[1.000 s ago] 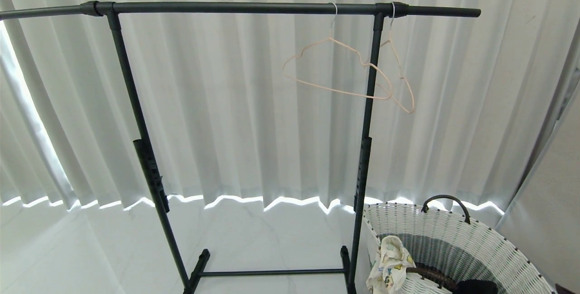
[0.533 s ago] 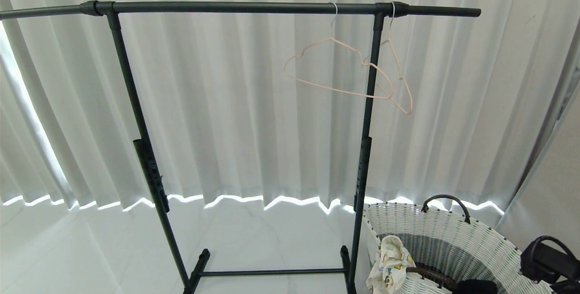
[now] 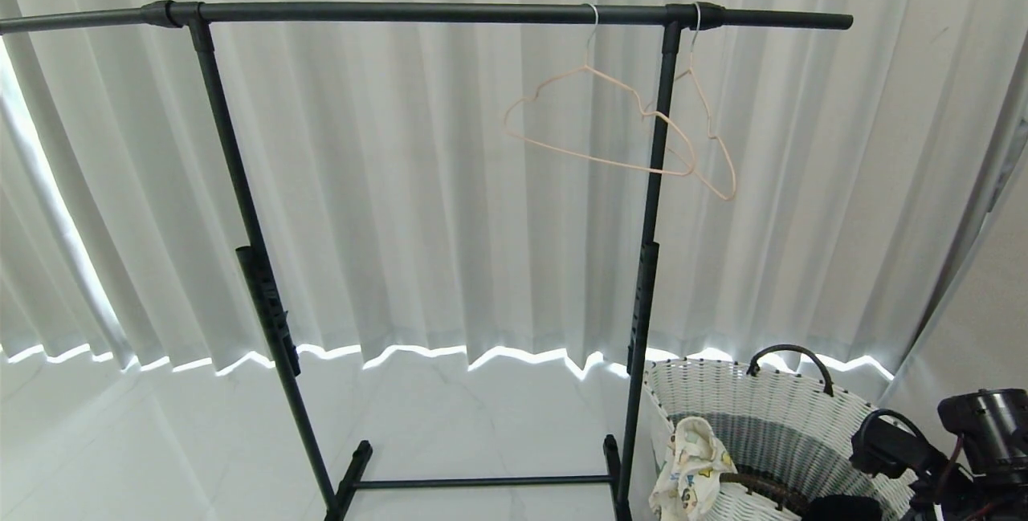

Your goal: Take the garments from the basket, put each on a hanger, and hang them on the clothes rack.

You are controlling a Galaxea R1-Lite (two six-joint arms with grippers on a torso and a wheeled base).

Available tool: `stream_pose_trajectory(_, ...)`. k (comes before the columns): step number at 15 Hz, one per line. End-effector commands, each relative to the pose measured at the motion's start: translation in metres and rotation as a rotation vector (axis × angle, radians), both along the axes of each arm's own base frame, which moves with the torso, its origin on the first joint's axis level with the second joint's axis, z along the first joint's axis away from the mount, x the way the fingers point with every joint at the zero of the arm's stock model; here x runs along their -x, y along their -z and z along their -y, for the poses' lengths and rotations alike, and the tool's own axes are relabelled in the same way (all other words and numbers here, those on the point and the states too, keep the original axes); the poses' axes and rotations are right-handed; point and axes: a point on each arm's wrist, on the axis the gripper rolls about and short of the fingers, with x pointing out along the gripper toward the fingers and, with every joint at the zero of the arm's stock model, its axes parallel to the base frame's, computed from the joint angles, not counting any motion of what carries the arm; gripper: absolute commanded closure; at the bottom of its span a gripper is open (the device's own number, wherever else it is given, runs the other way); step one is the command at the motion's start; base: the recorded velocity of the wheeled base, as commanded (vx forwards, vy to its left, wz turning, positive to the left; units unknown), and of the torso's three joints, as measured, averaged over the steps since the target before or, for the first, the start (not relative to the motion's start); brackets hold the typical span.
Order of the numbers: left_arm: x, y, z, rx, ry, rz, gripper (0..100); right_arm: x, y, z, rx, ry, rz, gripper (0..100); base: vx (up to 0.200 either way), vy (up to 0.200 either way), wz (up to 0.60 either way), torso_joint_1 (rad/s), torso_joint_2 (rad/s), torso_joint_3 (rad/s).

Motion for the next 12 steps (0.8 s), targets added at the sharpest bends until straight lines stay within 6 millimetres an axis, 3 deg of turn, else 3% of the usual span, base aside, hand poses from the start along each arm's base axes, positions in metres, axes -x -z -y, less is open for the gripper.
stream_pose_trajectory(1, 0.000, 0.000, 0.000, 0.002, 0.001, -0.002, 0, -0.009, 0.023, 0.000, 0.007, 0.000, -0.067, 0, 0.000, 0.000, 0.00, 0.000, 0.00, 0.000)
stream_pose_trajectory(12, 0.000, 0.000, 0.000, 0.003, 0.001, -0.002, 0, -0.027, 0.043, 0.013, 0.029, 0.077, -0.021, 0, 0.000, 0.000, 0.00, 0.000, 0.00, 0.000)
